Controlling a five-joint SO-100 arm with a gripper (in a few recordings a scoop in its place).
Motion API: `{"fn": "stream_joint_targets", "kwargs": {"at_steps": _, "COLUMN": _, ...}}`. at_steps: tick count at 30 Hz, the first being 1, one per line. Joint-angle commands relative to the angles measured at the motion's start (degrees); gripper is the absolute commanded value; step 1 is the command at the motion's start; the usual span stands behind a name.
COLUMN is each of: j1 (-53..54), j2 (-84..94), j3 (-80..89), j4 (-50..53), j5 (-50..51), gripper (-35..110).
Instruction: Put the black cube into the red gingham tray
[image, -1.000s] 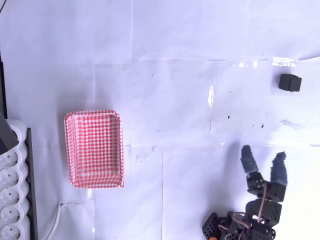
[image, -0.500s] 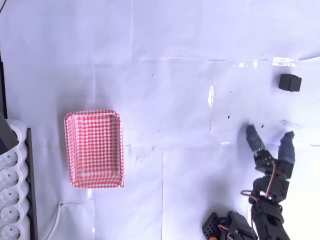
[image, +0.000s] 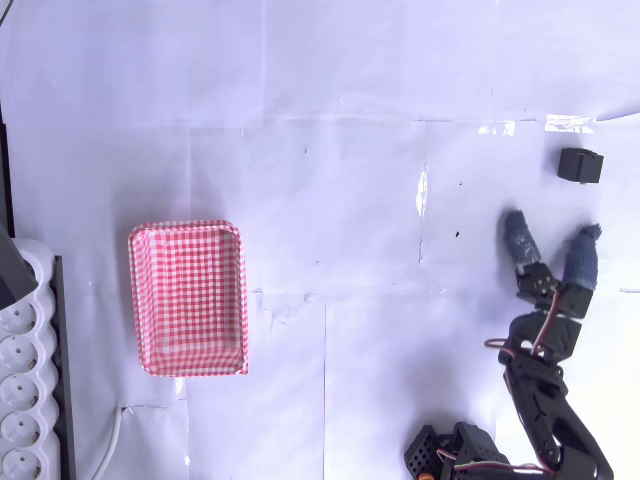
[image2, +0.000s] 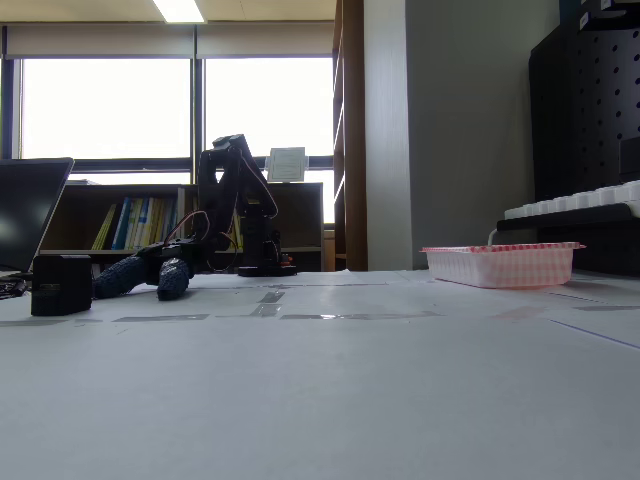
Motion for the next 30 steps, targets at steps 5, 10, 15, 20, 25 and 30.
{"fn": "stream_joint_targets", "kwargs": {"at_steps": 5, "j1": -1.5, "j2": 4.6, "j3": 12.7, "j4": 3.4, "j5": -3.0, "gripper": 43}}
{"fn": "stream_joint_targets", "kwargs": {"at_steps": 10, "j1": -1.4, "j2": 7.0, "j3": 18.6, "j4": 6.9, "j5": -3.0, "gripper": 43}}
{"fn": "stream_joint_targets", "kwargs": {"at_steps": 15, "j1": -1.1, "j2": 9.5, "j3": 24.2, "j4": 9.4, "j5": -2.9, "gripper": 49}}
{"fn": "stream_joint_targets", "kwargs": {"at_steps": 20, "j1": -1.0, "j2": 11.2, "j3": 27.0, "j4": 9.6, "j5": -2.7, "gripper": 49}}
{"fn": "stream_joint_targets", "kwargs": {"at_steps": 25, "j1": -1.1, "j2": 13.3, "j3": 30.2, "j4": 9.6, "j5": -2.3, "gripper": 51}}
{"fn": "stream_joint_targets", "kwargs": {"at_steps": 30, "j1": -1.3, "j2": 16.4, "j3": 35.4, "j4": 10.5, "j5": -2.5, "gripper": 51}}
